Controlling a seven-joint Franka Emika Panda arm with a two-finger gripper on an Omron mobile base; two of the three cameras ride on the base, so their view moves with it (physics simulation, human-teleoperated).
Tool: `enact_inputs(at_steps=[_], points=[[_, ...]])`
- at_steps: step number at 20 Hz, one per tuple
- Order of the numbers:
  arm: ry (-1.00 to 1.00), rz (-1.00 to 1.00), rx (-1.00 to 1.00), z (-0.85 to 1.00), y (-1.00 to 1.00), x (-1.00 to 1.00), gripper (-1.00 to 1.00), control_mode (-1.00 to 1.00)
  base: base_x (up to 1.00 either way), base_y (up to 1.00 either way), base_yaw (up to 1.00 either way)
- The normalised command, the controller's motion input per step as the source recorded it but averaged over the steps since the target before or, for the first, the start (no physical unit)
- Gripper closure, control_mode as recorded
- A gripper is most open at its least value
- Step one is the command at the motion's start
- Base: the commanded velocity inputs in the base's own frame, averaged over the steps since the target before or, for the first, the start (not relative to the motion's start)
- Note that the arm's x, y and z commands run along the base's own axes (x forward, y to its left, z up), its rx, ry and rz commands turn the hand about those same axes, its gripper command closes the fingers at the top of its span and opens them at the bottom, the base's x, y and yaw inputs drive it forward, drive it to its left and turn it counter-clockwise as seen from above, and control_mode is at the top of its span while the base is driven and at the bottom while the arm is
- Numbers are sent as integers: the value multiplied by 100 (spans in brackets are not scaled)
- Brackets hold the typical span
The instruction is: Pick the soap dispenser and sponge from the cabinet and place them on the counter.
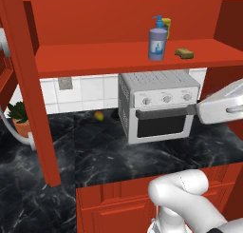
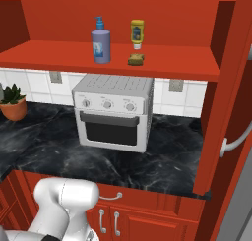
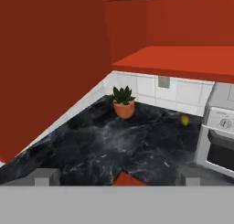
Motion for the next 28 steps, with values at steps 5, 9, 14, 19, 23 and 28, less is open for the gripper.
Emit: enact_inputs(at_steps=[5, 9, 14, 19, 23, 28], points=[[-13, -1, -4, -4, -19, 12, -100, -100, 0, 0, 0], [-3, 0, 0, -14, -1, 49, -100, -100, 0, 0, 0], [-9, -7, 0, -7, -19, 35, -100, -100, 0, 0, 0], [-12, -10, 1, -2, -20, 19, -100, -100, 0, 0, 0], [-12, -7, 4, 3, -14, 2, -100, -100, 0, 0, 0], [-10, -4, 7, 28, -10, 0, -100, -100, 0, 0, 0]])
